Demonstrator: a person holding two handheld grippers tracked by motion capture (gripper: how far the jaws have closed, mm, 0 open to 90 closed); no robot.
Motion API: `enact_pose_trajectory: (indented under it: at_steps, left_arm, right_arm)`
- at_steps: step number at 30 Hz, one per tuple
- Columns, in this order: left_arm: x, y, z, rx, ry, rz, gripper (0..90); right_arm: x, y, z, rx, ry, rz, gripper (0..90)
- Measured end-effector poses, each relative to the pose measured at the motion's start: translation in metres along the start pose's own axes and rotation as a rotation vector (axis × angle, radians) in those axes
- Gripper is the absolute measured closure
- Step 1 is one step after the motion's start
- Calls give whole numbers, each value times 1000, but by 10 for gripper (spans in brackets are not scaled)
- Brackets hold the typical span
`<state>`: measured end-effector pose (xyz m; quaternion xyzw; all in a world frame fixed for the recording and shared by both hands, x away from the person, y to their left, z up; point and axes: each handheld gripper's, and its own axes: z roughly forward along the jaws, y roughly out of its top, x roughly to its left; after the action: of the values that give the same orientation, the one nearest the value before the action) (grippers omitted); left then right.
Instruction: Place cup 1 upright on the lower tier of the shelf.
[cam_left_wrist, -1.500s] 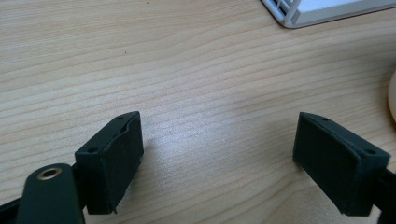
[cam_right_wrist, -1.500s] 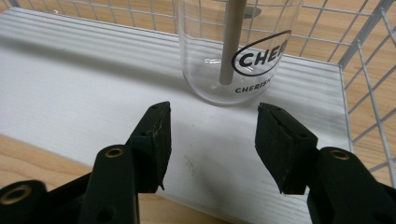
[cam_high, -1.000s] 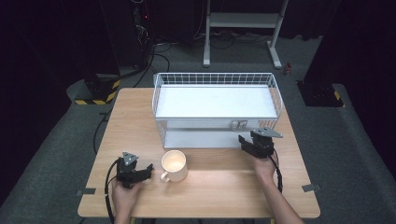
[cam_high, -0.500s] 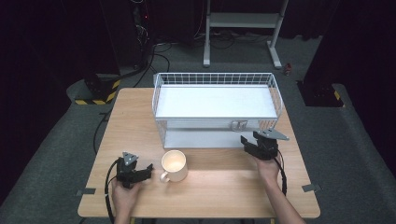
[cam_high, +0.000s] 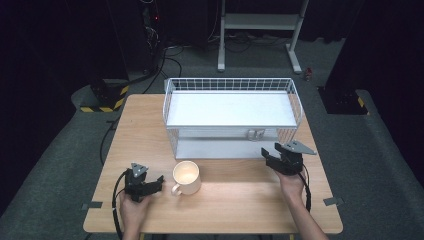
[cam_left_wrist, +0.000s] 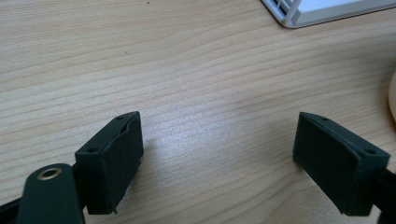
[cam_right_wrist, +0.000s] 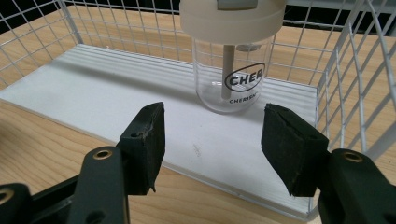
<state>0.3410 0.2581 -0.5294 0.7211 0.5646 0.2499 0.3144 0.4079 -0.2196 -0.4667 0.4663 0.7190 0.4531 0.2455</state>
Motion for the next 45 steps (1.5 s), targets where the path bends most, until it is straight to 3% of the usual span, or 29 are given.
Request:
enact_pose_trajectory:
  at_steps: [24,45]
  left_arm:
    - [0,0,0,1,1,1,162]
    - [0,0,0,1,1,1,162]
  right_arm:
    - [-4,-8,-23,-38,27,14,392]
    - [-10,-23,-36,-39,40,30,383]
